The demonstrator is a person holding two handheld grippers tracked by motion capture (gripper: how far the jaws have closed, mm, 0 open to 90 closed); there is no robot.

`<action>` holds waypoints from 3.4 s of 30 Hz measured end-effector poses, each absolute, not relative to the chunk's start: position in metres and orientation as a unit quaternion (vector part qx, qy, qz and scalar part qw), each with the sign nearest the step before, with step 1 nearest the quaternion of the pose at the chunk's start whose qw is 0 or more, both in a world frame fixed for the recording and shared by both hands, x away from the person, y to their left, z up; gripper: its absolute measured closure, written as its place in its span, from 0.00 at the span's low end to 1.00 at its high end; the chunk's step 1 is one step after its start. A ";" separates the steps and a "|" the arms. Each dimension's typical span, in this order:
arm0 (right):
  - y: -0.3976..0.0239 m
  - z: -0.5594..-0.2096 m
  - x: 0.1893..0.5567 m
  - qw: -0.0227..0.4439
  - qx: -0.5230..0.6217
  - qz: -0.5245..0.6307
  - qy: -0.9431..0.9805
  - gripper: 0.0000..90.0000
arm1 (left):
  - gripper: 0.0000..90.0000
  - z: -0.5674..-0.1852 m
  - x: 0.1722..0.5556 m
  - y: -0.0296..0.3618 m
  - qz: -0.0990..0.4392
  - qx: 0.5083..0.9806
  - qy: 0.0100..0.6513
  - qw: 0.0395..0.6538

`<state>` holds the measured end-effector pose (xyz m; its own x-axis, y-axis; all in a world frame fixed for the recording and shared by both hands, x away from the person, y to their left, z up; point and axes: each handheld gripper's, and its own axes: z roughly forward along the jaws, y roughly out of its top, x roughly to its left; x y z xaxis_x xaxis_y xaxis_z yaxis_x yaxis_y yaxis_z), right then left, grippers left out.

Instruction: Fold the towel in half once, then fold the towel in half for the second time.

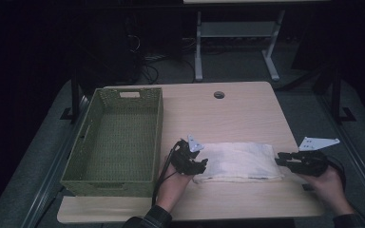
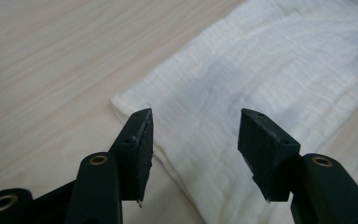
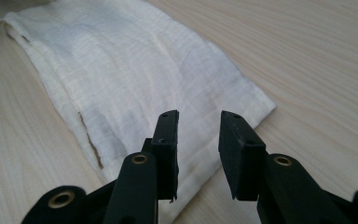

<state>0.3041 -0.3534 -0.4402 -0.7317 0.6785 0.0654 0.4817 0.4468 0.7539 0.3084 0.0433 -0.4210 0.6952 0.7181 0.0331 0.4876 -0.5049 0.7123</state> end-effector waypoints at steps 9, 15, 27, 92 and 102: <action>-0.350 -0.435 0.325 0.130 0.347 0.404 0.836 0.75 | 0.50 -0.417 0.331 0.039 0.171 0.853 0.350 0.348; -0.348 -0.434 0.339 0.133 0.352 0.404 0.834 0.75 | 0.51 -0.419 0.346 0.042 0.173 0.850 0.358 0.345; -0.356 -0.451 0.377 0.129 0.383 0.391 0.827 0.75 | 0.51 -0.430 0.370 0.044 0.178 0.847 0.377 0.330; -0.358 -0.432 0.368 0.186 0.351 0.404 0.824 0.98 | 0.96 -0.417 0.361 0.046 0.220 0.835 0.365 0.347; -0.360 -0.432 0.348 0.177 0.346 0.408 0.826 0.98 | 0.96 -0.419 0.342 0.046 0.216 0.844 0.354 0.340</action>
<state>0.3477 -0.3601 -0.4323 -0.6977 0.7163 -0.0093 0.4278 0.4271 0.7966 0.3419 0.0457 -0.4193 0.6558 0.7447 0.1243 0.4503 -0.5179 0.7273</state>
